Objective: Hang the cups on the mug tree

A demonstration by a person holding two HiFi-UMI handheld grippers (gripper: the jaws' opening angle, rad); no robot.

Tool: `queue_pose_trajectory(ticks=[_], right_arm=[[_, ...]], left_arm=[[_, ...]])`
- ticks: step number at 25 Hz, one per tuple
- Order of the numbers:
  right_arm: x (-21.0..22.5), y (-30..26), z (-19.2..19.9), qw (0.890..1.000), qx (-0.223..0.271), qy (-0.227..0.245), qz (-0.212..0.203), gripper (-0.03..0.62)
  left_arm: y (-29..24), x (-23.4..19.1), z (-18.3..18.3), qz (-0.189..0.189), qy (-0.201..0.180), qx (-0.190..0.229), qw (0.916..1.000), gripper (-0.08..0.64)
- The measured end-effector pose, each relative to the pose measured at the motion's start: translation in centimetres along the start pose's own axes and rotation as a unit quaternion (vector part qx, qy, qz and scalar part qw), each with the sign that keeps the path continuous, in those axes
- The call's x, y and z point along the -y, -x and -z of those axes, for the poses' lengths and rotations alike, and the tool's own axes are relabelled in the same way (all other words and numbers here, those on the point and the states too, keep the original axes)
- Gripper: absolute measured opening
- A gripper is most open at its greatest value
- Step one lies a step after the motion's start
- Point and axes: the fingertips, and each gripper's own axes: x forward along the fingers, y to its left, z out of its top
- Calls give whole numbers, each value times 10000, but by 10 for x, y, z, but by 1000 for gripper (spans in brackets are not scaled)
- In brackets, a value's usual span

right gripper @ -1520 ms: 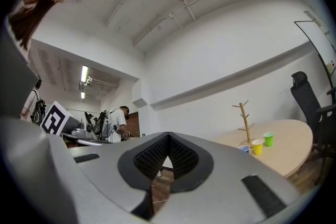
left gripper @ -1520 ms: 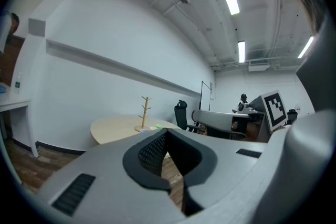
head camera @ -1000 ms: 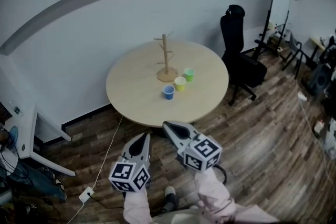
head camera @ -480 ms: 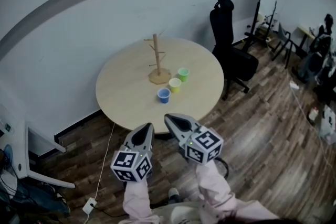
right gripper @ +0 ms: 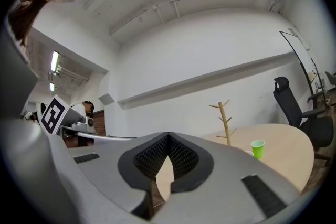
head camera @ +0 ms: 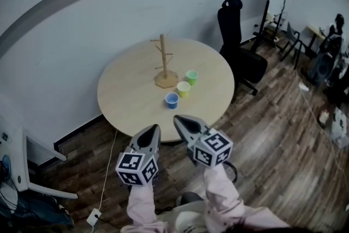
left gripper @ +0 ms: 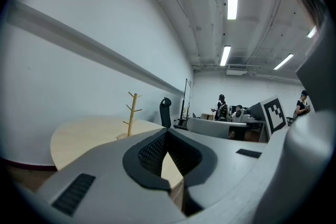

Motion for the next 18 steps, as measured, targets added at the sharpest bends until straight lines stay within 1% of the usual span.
queue_pose_trajectory(ticks=[10,18], right_arm=[[13,-9,19,9996,-244,-56,149,0],[47,-27,22,9989,-351,-259,196,0]], left_arm=[[-12,-16,14,-23,267,-115,9996,15],[-50,-29,16,17,450,-269,9986,15]])
